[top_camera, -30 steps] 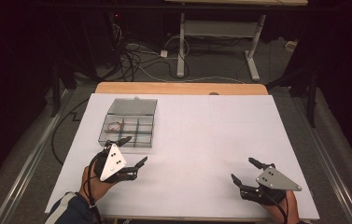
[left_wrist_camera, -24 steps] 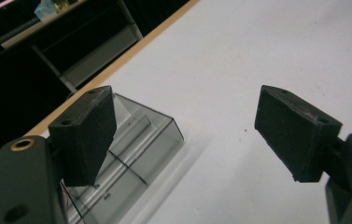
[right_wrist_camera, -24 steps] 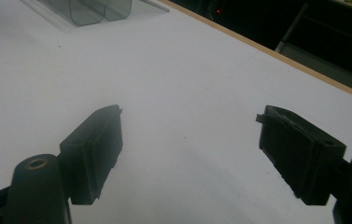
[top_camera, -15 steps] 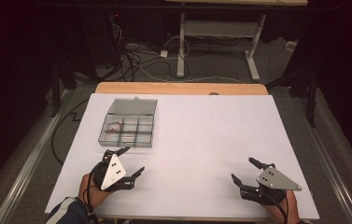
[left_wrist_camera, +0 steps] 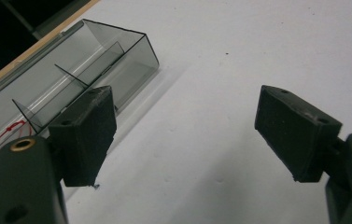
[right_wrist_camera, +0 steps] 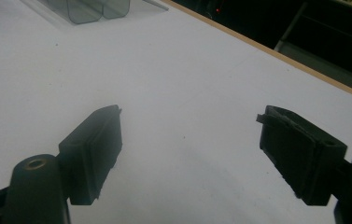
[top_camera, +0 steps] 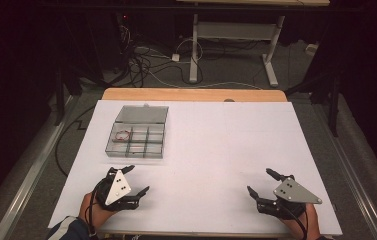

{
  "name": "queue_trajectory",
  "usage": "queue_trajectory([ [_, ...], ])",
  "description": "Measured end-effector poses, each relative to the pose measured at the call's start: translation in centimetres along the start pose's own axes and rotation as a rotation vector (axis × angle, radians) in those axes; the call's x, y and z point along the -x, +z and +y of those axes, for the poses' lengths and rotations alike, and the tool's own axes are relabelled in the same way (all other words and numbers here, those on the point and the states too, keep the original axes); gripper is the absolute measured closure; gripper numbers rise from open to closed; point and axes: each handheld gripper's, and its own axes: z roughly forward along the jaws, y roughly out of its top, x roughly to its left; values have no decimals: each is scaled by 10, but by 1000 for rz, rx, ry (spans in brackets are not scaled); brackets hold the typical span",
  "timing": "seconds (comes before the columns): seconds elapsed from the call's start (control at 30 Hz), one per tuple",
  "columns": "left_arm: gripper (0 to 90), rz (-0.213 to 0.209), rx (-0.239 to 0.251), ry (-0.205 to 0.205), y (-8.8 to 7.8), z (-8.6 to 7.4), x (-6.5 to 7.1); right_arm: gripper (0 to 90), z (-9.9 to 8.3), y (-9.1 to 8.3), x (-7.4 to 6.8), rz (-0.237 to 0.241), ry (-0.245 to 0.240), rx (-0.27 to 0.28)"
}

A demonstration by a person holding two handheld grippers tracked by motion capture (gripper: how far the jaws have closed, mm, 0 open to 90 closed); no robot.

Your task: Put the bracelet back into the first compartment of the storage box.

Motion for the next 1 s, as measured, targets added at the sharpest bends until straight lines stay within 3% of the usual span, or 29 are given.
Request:
queue_trajectory([
  [0.5,196,-1,-10,3,-2,-2,0,207,4,-1,-5,5,-30,17],
  [1.0,196,-11,-5,7,1,0,1,206,2,0,-3,8,-23,13],
])
